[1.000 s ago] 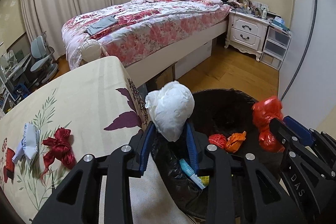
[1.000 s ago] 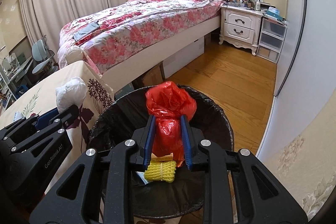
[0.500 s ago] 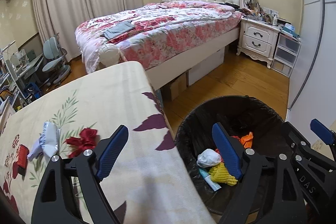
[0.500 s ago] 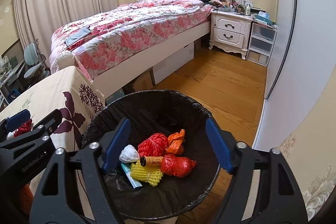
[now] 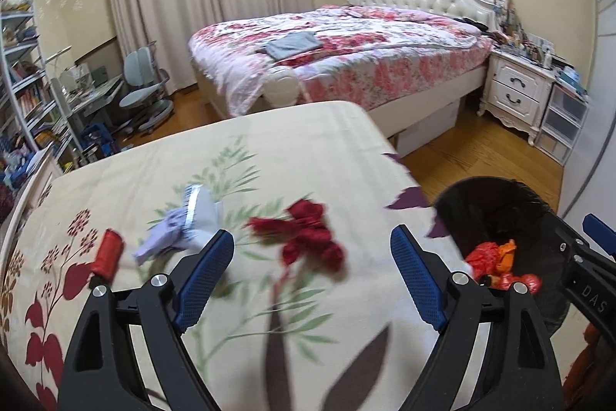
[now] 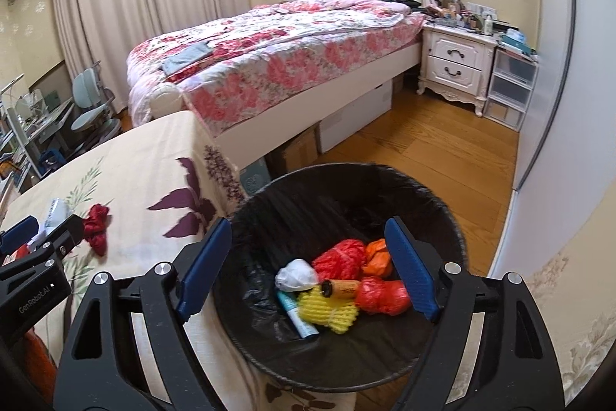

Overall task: Collect trash
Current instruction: 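Withdraw both grippers from the bin back toward the bed, then grasp the red can with the left gripper while the right grasps the red ribbon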

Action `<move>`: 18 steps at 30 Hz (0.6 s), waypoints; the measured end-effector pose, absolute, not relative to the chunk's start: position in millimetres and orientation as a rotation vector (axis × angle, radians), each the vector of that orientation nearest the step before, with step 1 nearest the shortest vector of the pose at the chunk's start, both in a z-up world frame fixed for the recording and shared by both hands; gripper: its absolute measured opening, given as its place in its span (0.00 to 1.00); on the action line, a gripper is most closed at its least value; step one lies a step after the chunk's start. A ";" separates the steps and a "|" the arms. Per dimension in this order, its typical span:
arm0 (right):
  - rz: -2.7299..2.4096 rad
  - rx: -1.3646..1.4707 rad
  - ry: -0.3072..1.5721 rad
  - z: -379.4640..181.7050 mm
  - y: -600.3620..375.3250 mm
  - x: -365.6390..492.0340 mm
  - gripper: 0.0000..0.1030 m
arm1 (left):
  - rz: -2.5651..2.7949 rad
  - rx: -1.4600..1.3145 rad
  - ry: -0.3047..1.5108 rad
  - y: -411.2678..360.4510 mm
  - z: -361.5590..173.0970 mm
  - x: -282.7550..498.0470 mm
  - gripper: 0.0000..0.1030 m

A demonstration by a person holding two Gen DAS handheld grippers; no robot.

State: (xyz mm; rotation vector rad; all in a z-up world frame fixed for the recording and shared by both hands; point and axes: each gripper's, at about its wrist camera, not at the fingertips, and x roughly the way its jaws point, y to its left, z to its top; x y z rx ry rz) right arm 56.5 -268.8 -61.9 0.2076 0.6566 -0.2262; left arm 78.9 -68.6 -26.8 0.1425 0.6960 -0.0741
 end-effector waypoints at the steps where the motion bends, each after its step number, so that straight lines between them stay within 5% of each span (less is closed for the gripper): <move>1: -0.213 0.204 0.659 -61.6 -262.7 58.8 0.78 | -0.057 0.134 0.702 -57.9 -27.0 78.9 0.81; 18: 0.006 0.111 0.691 -53.3 -156.8 89.9 0.78 | 0.187 0.059 0.742 77.0 -36.5 86.1 0.81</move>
